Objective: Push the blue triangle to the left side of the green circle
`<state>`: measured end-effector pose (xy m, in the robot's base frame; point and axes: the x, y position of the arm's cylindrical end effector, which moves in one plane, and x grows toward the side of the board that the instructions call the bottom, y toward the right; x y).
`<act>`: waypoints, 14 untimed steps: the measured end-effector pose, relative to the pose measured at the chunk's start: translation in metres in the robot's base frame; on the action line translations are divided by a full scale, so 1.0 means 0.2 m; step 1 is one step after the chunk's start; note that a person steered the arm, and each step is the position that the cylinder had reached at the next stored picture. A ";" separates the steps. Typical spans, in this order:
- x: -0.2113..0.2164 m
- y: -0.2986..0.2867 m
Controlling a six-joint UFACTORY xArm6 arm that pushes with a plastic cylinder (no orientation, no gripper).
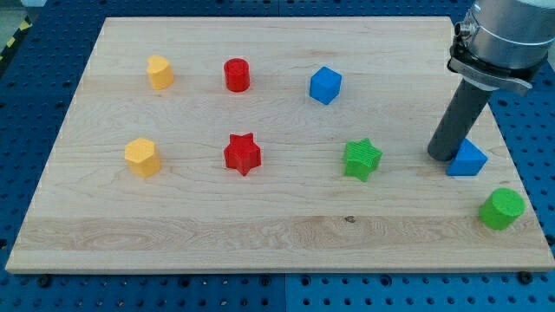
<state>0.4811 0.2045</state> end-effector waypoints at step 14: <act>-0.07 0.10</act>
<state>0.4678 0.2251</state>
